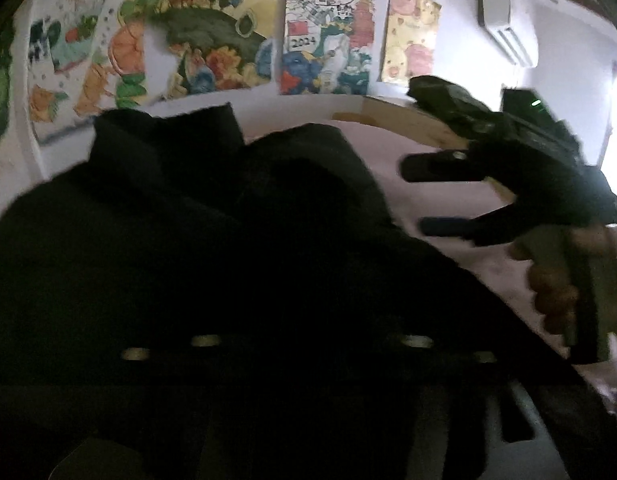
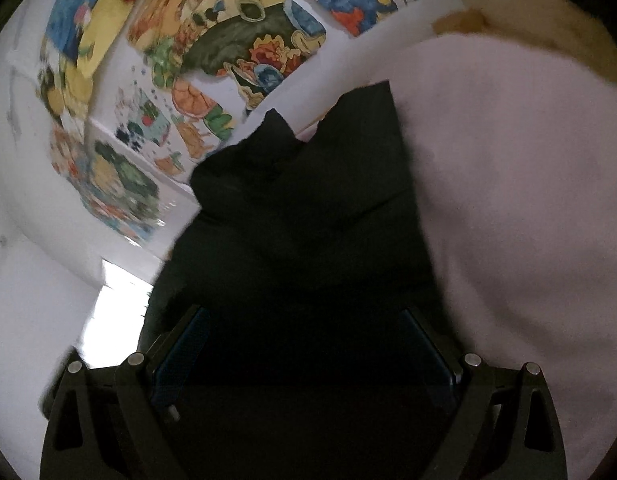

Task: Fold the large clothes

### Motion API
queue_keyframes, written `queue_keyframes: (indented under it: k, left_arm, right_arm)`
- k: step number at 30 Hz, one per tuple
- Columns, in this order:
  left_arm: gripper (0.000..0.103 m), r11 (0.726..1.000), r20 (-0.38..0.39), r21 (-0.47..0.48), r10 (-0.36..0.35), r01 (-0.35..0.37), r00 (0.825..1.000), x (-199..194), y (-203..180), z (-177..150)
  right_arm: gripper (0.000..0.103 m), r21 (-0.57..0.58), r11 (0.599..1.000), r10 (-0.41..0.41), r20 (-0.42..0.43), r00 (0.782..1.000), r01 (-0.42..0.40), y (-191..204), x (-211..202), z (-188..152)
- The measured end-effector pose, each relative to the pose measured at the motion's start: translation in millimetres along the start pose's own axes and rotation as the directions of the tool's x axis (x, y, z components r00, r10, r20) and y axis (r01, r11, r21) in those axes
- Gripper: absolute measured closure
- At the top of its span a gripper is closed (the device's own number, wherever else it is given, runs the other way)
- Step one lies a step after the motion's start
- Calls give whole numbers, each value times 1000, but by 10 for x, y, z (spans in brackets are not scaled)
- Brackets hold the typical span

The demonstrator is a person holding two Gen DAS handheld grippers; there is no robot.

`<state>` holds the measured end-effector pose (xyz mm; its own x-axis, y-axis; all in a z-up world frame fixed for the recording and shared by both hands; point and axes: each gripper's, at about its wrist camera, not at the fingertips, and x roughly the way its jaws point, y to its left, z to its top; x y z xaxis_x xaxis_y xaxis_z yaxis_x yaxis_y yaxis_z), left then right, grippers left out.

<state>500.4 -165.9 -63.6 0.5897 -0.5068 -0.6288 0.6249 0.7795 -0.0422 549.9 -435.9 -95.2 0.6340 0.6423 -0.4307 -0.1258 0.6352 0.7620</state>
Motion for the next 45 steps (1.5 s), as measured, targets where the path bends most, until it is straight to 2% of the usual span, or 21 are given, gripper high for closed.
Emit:
queue_keyframes:
  k: [2, 6, 9, 12, 14, 16, 17, 18, 19, 21, 24, 27, 29, 31, 33, 36, 39, 41, 42, 43, 45]
  left_arm:
    - [33, 999, 4, -1, -46, 46, 999, -54, 2, 9]
    - [30, 991, 13, -54, -125, 125, 992, -222, 88, 36]
    - [28, 984, 34, -124, -124, 127, 992, -448, 218, 54]
    - [27, 979, 41, -200, -31, 38, 999, -764, 452, 85]
    - [27, 964, 33, -263, 51, -41, 998, -993, 659, 92]
    - [27, 934, 23, -329, 153, -136, 988, -1265, 928, 80]
    - [27, 911, 10, -359, 218, -200, 976, -1397, 1067, 68]
    - [27, 873, -4, -401, 301, -277, 954, -1575, 1269, 31]
    - [27, 853, -9, -422, 333, -306, 943, -1682, 1371, 2]
    - [27, 773, -46, -498, 428, -393, 902, -1857, 1734, -164]
    - [27, 696, -92, -563, 484, -447, 870, -2003, 2097, -364]
    - [27, 667, -110, -588, 496, -459, 861, -2050, 2271, -461]
    - [27, 670, -114, -578, 500, -466, 859, -2001, 2329, -455]
    - [27, 688, -110, -561, 489, -460, 865, -1951, 2360, -459]
    - [27, 722, -97, -532, 467, -443, 879, -1806, 2373, -395]
    - [27, 773, -56, -486, 437, -407, 898, -1594, 2380, -280]
    - [27, 817, -16, -441, 406, -371, 914, -1390, 2351, -112]
    - [27, 846, -3, -389, 395, -365, 919, -1219, 2299, 28]
    - [27, 857, -7, -352, 401, -377, 916, -1115, 2256, 94]
    - [27, 862, -17, -321, 409, -392, 912, -1012, 2226, 135]
    - [27, 870, -51, -252, 425, -423, 904, -784, 2160, 178]
  right_arm:
    - [8, 49, 998, 50, -20, 999, -49, -28, 85, -10]
    - [8, 108, 990, 102, -54, 993, -96, -73, 222, -62]
    - [8, 73, 996, 50, -74, 996, -45, -30, 306, -98]
    - [9, 3, 999, -43, -82, 996, 44, 80, 381, -142]
    - [27, -55, 992, -119, -85, 989, 114, 155, 431, -193]
    - [54, -91, 982, -174, -96, 980, 166, 199, 489, -255]
    - [62, -111, 974, -209, -91, 974, 199, 235, 499, -281]
    - [76, -130, 965, -239, -81, 968, 228, 265, 490, -294]
    - [91, -150, 958, -257, -73, 964, 244, 297, 475, -292]
    - [96, -181, 955, -248, -43, 968, 237, 368, 392, -261]
    - [97, -247, 925, -274, 87, 958, 288, 575, 124, -144]
    - [97, -268, 896, -314, 183, 932, 355, 607, -80, -47]
    - [97, -244, 891, -343, 190, 920, 383, 533, -99, 1]
    - [97, -246, 860, -404, 205, 891, 447, 445, -56, -5]
    - [97, -275, 807, -477, 220, 851, 523, 398, 117, -16]
    - [90, -263, 783, -533, 186, 826, 564, 251, 302, -22]
    - [82, -254, 699, -620, 250, 744, 668, 283, 291, -39]
    - [81, -291, 649, -622, 327, 711, 703, 441, 262, -55]
    - [73, -333, 606, -612, 385, 691, 722, 584, 257, -86]
    - [59, -362, 589, -594, 412, 691, 723, 668, 268, -117]
    - [43, -456, 579, -525, 425, 737, 676, 834, 355, -213]
